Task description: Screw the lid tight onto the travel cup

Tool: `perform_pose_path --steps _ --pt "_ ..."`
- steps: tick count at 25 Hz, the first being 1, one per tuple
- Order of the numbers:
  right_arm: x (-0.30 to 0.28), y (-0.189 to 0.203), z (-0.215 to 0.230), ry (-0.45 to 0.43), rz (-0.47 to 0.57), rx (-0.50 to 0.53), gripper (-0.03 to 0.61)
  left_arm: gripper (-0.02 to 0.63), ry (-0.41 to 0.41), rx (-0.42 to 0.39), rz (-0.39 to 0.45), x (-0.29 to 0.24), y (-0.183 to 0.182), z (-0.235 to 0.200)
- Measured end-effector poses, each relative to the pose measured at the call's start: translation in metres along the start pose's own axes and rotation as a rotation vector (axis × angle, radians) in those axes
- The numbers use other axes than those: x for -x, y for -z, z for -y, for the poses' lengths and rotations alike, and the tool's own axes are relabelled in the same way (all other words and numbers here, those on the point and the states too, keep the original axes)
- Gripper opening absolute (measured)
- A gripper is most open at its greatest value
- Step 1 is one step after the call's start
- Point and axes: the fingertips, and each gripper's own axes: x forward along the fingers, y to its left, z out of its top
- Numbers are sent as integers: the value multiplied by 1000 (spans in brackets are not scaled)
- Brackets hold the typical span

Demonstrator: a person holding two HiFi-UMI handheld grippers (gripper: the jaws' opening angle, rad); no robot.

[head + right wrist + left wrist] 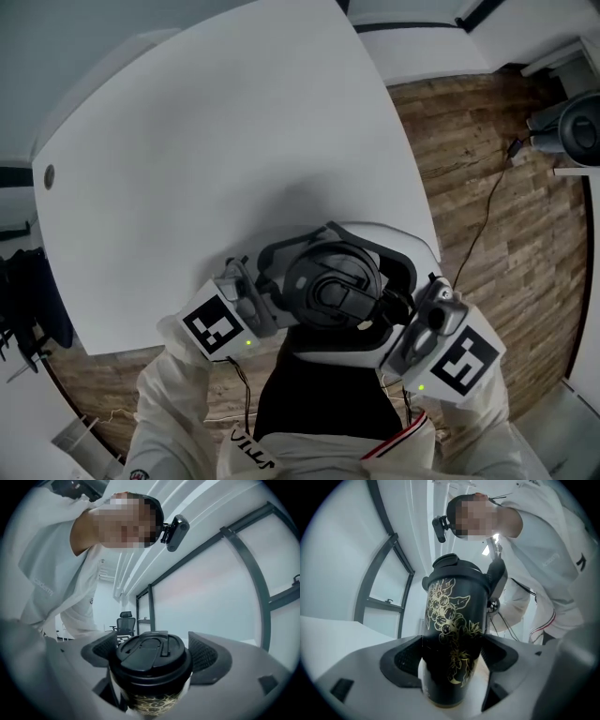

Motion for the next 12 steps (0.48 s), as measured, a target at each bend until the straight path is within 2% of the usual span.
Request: perform_pose_path --steps 6,10,12 --pt "6 -5 12 252 38 -20 460 388 -144 34 1 -2 0 -2" --pt "16 -9 20 477 69 -20 460 388 -296 50 39 -8 -6 -4" --pt "20 -11 22 585 72 -18 459 388 -369 45 31 -9 -6 -3"
